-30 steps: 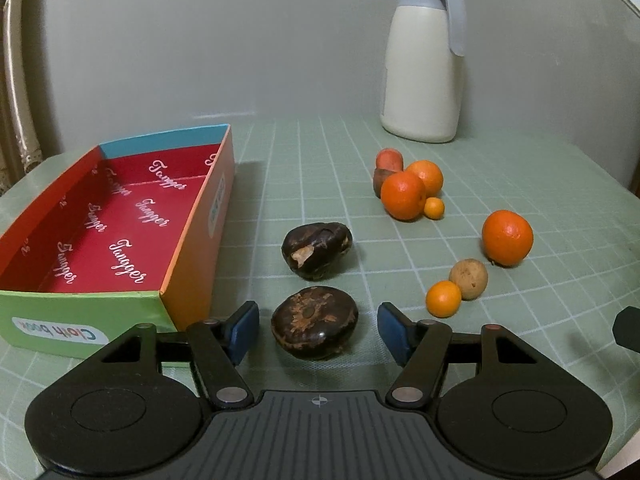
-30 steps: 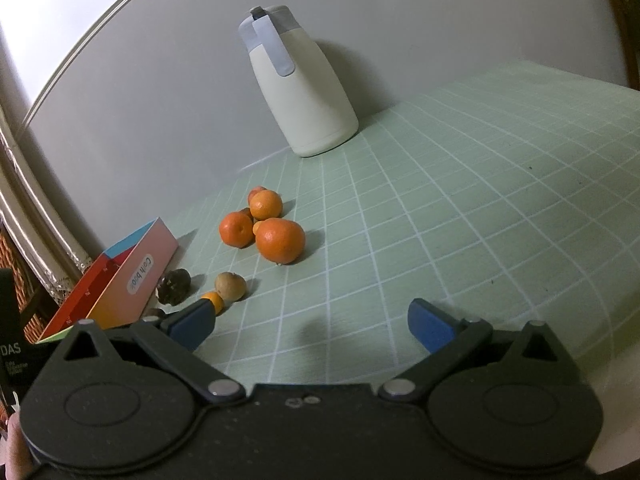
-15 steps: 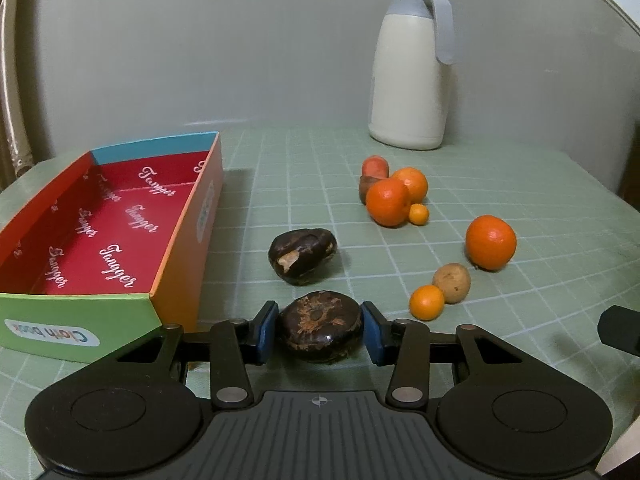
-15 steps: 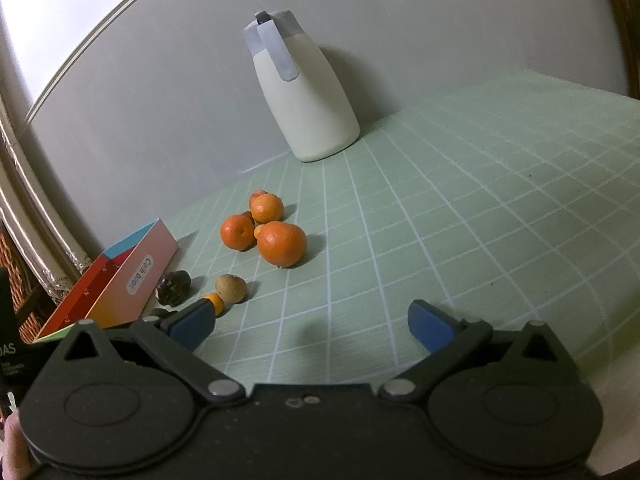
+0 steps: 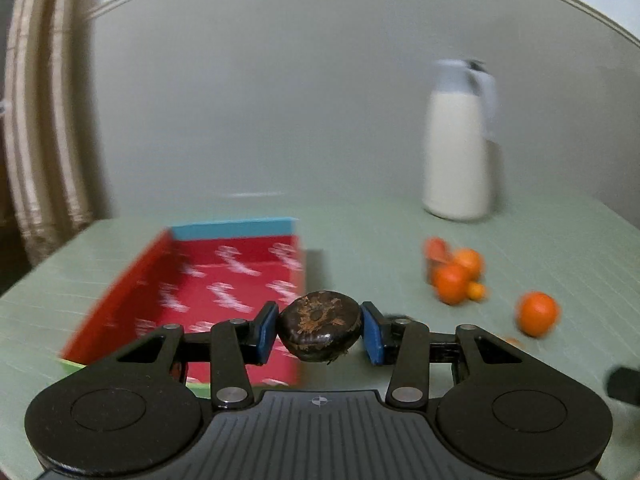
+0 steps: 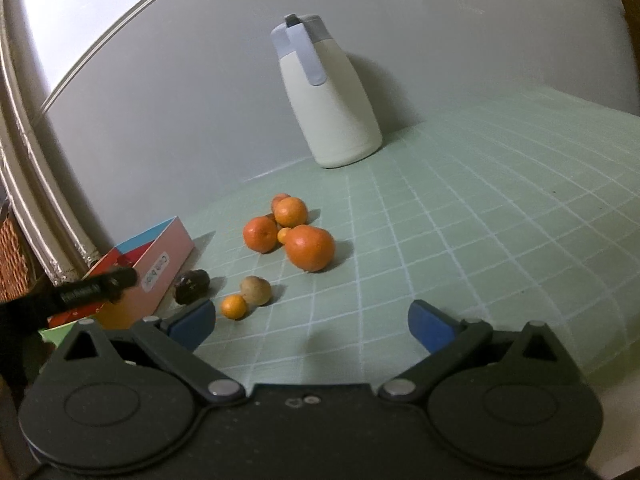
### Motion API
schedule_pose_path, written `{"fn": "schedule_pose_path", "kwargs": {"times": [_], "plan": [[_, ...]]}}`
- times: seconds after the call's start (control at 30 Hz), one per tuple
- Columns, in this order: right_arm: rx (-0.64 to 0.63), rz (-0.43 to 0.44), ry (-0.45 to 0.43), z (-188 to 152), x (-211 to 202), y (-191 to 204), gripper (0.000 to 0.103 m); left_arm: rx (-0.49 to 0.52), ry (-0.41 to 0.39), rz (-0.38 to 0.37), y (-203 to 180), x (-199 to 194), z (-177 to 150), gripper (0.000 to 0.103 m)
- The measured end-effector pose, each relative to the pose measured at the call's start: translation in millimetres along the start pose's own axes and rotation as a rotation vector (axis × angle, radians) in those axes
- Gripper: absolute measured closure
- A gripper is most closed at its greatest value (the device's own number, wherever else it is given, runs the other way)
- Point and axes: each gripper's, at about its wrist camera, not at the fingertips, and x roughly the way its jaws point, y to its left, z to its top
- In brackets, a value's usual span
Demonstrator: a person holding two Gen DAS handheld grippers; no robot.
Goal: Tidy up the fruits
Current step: 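Drop the chestnut into the red box with the left gripper while the right gripper grasps a large orange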
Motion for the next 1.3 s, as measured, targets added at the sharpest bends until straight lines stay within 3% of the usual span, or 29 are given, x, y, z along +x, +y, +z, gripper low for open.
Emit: {"fn": "schedule_pose_path", "kwargs": {"times": [0.2,0.4,0.57,0.6,0.63,0.7,0.83,0.97,1.07,1.3], "plan": [[-0.015,0.016,0.004,0.2,4.6,12.2,0.0,-0.06,0.048,0.141,56.3,23.2,7.4,0.059],[-0.044,0.03,0.014,-1.5,10.8,26.5,0.0,-0.161,0.191,0.2,96.1,55.5,-4.2,0.059],[-0.065,0.052,0.025,-2.5,18.3,40.1,0.0,-0.149,0.22,0.25,100.7,66.8,-2.8,0.058],[-0.07,0.059,0.028,-2.8,19.8,43.1,0.0,-0.156,0.222,0.25,102.8,69.0,-2.4,0.052],[-0.077,0.065,0.033,-2.7,21.4,46.2,0.0,-0.164,0.218,0.247,104.4,68.1,-3.2,0.049],[-0.098,0.077,0.039,-1.7,24.9,52.1,0.0,-0.177,0.213,0.227,104.8,67.0,-4.2,0.034],[-0.147,0.09,0.04,0.7,29.3,61.7,0.0,-0.152,0.187,0.231,96.3,61.8,-6.0,0.02],[-0.163,0.1,0.025,6.8,31.3,62.4,0.0,-0.136,0.092,0.222,91.1,46.1,-1.2,0.005],[-0.179,0.076,-0.006,15.7,34.5,59.1,0.0,-0.13,0.035,0.234,89.8,31.8,-1.5,0.001],[-0.161,-0.017,0.001,40.3,61.1,42.8,0.0,-0.093,0.014,0.244,90.2,8.3,-11.6,0.0]]}}
